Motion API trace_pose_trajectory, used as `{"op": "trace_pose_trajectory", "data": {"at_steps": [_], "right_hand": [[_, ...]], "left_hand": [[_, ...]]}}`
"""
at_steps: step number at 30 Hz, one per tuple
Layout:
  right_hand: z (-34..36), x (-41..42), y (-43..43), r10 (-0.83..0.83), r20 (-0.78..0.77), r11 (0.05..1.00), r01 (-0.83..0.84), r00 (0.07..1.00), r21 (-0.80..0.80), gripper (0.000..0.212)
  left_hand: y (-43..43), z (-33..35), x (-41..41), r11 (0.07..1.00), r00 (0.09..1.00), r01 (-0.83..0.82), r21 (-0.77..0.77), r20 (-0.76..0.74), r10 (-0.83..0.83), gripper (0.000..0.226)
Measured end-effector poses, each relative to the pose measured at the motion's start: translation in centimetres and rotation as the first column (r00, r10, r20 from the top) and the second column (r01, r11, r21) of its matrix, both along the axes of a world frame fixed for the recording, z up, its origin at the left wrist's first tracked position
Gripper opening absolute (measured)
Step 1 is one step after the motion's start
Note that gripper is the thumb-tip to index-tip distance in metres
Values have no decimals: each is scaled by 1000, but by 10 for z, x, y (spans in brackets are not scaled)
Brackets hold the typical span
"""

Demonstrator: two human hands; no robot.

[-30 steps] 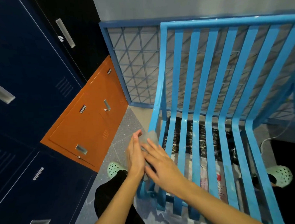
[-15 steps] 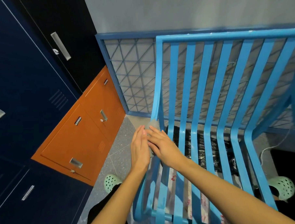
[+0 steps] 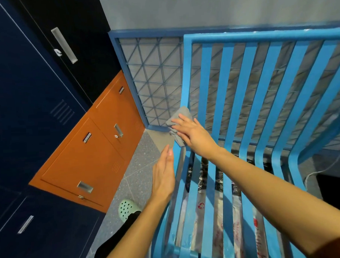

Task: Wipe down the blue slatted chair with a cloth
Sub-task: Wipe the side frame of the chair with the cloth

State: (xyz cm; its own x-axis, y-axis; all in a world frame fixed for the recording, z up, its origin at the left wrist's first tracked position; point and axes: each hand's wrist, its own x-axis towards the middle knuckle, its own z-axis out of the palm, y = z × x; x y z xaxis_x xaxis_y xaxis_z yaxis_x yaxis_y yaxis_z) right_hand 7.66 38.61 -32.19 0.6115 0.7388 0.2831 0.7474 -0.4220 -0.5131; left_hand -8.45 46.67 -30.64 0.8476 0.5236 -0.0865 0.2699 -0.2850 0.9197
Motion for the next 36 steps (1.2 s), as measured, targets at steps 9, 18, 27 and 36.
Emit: {"op": "trace_pose_trajectory", "data": {"at_steps": [9, 18, 27, 36], "right_hand": [[-9, -35, 5, -42, -82, 998, 46, 996, 49, 37], [-16, -124, -10, -38, -156, 993, 54, 987, 103, 37], [-24, -204, -22, -19, -125, 995, 31, 992, 94, 37], [-34, -272, -32, 91, 70, 994, -87, 993, -60, 32]], "left_hand": [[3, -6, -2, 999, 1000, -26, -46, -1, 26, 51], [12, -3, -22, 941, 946, -242, -236, 160, 284, 35], [25, -6, -83, 944, 964, -226, -238, 85, 252, 44], [25, -20, -117, 951, 973, -228, -207, -10, 231, 47]]}}
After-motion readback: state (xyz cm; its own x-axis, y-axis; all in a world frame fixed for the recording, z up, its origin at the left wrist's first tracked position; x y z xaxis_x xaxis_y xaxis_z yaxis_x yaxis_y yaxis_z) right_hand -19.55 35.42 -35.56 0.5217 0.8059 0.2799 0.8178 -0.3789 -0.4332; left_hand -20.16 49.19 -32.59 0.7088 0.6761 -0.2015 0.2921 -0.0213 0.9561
